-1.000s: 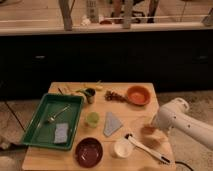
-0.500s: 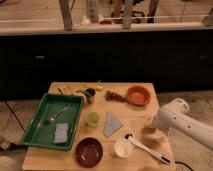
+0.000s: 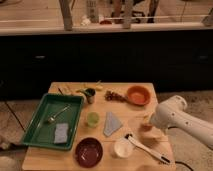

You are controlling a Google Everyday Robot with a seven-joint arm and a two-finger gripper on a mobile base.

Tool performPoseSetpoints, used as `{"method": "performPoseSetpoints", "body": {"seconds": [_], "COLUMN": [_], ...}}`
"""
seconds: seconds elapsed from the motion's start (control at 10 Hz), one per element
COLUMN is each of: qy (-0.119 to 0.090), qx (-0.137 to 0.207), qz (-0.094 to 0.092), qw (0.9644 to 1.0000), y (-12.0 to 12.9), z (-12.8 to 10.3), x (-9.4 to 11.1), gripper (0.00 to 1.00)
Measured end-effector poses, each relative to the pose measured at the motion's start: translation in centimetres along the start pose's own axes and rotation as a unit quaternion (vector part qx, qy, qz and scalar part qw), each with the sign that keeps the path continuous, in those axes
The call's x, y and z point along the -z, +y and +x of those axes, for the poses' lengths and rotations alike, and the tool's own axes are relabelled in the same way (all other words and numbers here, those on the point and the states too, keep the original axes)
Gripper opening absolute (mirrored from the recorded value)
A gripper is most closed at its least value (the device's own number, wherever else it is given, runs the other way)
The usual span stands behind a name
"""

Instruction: Place apple in plastic cup

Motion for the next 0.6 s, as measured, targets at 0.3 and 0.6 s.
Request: {"method": "performPoseSetpoints", "body": {"seconds": [0.3,0.6], "qy": [-0.006,-0.017], "qx": [0.004,0.008], "qz": [0.019,0.046], "qw": [0.9998,0.9988], "y": [-0.7,-1.3], "z": [0.7,1.3], "x": [0.5,0.9], "gripper": [0.80,0.80]}}
